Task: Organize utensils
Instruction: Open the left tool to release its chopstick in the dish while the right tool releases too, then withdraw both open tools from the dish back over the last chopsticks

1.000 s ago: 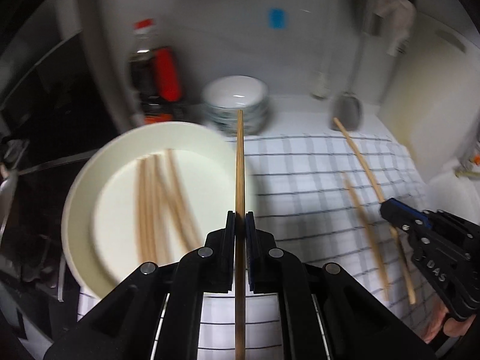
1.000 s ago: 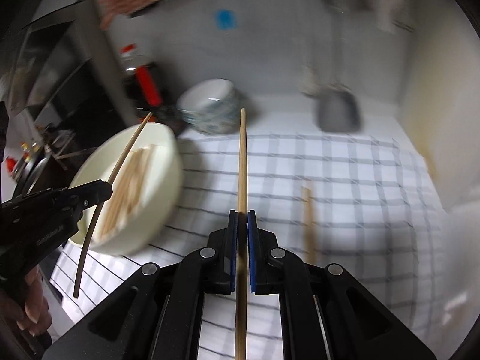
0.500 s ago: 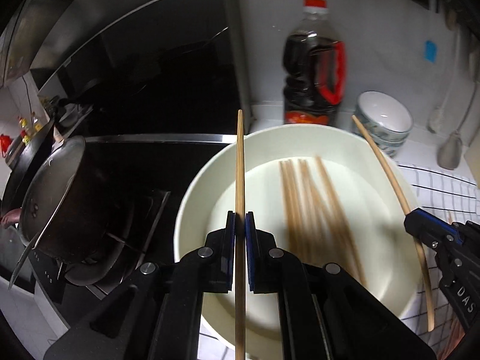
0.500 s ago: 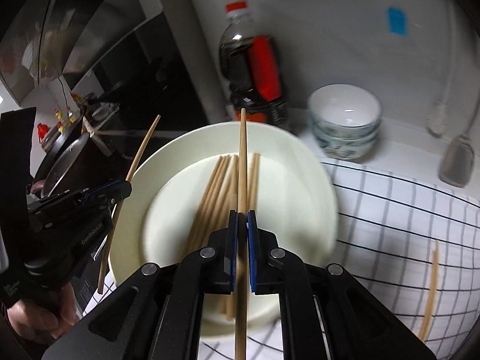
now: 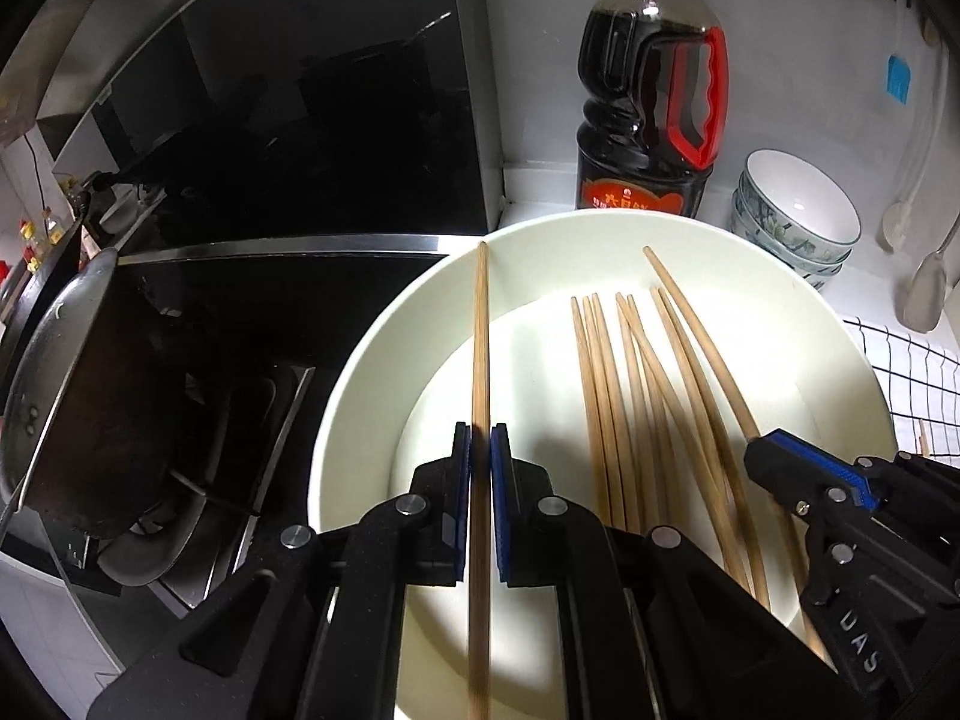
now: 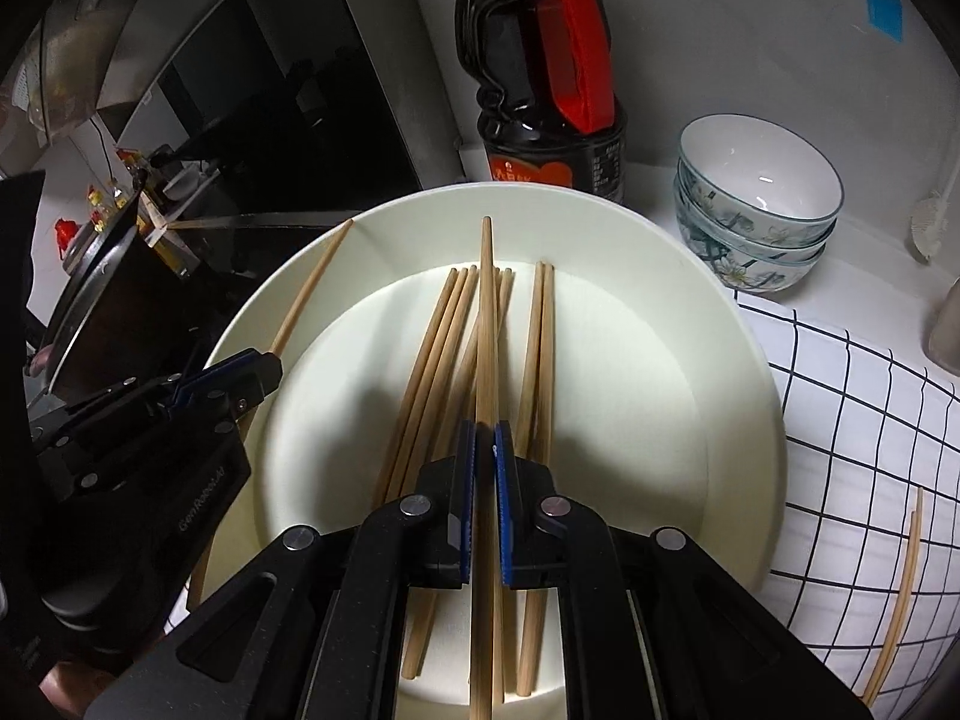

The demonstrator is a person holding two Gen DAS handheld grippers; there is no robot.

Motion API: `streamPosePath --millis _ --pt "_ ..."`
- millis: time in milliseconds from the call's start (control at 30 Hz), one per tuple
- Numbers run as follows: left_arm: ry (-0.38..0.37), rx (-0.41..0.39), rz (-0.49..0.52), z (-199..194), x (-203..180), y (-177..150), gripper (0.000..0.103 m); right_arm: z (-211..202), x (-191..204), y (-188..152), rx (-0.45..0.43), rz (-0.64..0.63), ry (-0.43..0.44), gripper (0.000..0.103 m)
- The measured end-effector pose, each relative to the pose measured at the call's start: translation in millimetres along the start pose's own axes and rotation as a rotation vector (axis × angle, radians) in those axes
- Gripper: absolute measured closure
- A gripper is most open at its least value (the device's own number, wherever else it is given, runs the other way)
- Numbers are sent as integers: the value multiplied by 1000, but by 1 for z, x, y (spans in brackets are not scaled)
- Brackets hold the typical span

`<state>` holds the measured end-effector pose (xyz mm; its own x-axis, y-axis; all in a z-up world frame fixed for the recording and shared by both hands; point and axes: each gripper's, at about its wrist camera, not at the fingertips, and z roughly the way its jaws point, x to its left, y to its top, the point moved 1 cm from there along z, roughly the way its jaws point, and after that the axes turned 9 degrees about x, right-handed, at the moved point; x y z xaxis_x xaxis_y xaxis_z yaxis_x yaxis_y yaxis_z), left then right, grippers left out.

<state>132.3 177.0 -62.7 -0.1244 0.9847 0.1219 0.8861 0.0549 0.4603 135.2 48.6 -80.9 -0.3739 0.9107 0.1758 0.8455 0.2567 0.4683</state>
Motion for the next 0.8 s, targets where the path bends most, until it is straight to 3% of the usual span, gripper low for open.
streamPosePath --millis 200,333,533,800 --pt "26 5 13 3 -2 2 92 4 2 0 8 -4 -5 97" --pt "43 -15 -10 -4 3 2 58 -1 1 -2 -10 -3 -19 94" --pt "54 -26 -28 -14 9 -2 43 -11 -3 -6 -29 1 -39 89" --pt "64 -33 -38 -28 11 -12 35 -21 -3 -17 -37 -1 -41 84"
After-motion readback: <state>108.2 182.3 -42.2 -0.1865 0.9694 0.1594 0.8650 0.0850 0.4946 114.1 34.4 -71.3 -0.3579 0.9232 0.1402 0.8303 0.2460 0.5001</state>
